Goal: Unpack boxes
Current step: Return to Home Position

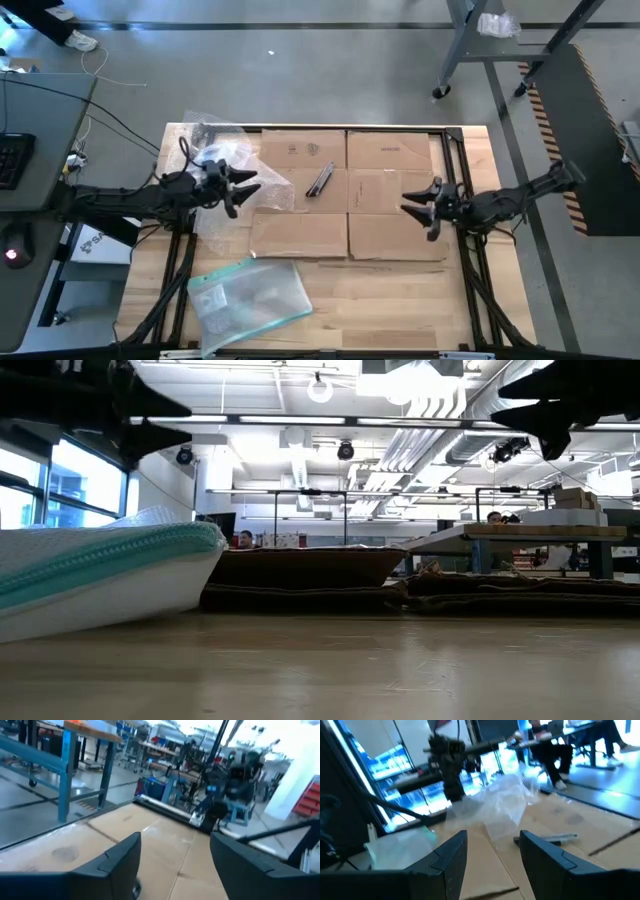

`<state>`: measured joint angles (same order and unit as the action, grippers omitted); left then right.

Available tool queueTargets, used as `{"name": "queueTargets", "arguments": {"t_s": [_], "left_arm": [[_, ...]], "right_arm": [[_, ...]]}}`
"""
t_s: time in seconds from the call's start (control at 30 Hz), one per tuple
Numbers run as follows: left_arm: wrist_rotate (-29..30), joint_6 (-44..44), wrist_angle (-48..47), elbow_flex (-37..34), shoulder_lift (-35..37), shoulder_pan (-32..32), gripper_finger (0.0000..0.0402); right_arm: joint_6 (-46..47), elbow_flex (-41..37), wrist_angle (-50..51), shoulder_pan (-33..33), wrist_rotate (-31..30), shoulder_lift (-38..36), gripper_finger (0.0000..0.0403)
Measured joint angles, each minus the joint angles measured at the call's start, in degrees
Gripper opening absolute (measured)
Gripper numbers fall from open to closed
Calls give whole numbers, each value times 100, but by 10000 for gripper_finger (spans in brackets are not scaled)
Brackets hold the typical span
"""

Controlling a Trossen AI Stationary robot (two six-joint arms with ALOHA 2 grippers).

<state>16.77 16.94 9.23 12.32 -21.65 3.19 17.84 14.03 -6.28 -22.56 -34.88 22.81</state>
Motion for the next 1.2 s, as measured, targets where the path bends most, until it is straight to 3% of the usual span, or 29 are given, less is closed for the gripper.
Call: {"name": "queueTargets", "arguments": {"t_s": [0.2,0.4,0.5,0.6,0.73,0.87,1.03,1.2], "left_arm": [[243,-55,-1466,-9,1177,16,171],[-18,-106,-1630,-330,2029,12,143],[-274,-82,-1216,-705,2156,15,133],[-930,-178,-397,-1179,2092,80,121],[-1431,-335,-294,-1167,2002,424,95],[-1752,-1061,-53,-1163,1973,750,65],[-1397,-1304,-479,-1166,1967,860,46],[-1099,-1311,-665,-1166,1956,858,44]], "right_arm": [[-183,-419,116,136,280,-1197,165],[-216,-1048,108,219,484,-2280,165],[-200,-1351,-161,345,961,-2241,165],[-407,-1347,-261,662,2078,-2243,165],[-830,-1347,-710,1363,3289,-2265,165],[-1177,-1347,-349,2041,3369,-2251,165],[-648,-1347,540,2469,3352,-2239,165],[-262,-1347,555,2530,3448,-2201,165]]}}
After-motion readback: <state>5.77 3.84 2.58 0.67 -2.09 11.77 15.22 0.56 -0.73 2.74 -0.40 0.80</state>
